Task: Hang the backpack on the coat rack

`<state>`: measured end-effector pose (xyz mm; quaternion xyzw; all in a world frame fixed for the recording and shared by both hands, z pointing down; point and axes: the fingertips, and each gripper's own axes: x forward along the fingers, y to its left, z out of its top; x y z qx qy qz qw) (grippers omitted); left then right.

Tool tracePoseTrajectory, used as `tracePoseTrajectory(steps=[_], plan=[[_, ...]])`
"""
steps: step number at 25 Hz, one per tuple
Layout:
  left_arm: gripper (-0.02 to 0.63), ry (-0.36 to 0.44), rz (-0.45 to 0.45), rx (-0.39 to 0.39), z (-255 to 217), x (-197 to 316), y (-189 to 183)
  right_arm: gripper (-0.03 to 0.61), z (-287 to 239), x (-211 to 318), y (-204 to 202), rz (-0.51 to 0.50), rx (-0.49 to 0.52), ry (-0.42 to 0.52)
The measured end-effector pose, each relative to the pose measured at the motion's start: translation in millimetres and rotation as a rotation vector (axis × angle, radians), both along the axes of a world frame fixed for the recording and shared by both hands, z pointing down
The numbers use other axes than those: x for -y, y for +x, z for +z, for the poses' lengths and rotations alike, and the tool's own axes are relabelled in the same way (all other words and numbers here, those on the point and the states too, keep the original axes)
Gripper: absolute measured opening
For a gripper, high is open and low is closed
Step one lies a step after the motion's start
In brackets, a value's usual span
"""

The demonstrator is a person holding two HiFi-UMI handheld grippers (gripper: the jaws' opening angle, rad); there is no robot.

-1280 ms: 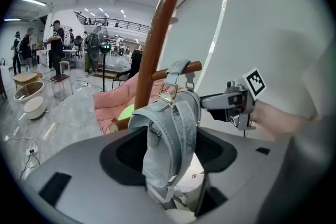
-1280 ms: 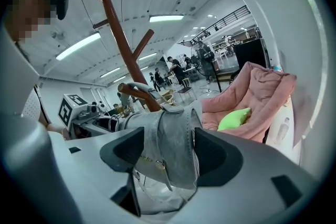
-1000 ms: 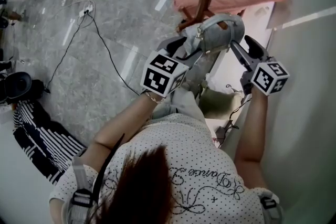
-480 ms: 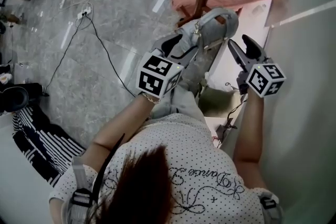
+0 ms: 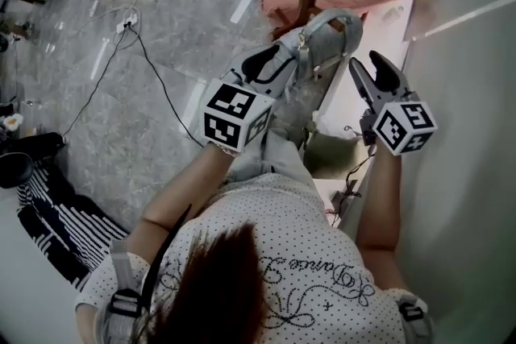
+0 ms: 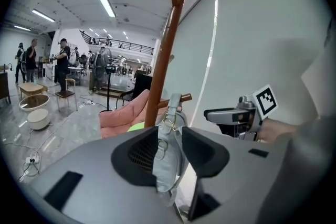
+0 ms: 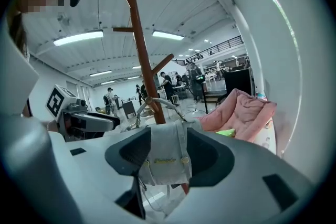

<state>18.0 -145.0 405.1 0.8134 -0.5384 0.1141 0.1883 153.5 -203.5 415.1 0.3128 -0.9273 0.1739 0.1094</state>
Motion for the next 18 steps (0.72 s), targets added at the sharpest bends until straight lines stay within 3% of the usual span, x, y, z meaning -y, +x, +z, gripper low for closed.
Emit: tracePoseTrajectory(steps=[13,18], plan=[[0.030,0.159,-0.022,0.025,-46,4,-10,0.112,-52,-20,-1,0.064,-0.018,0.150],[0.005,0.218,-0.022,0.006,-64,7,-8,0.037,-63,-26,-3,0.080,-0.045,0.197]])
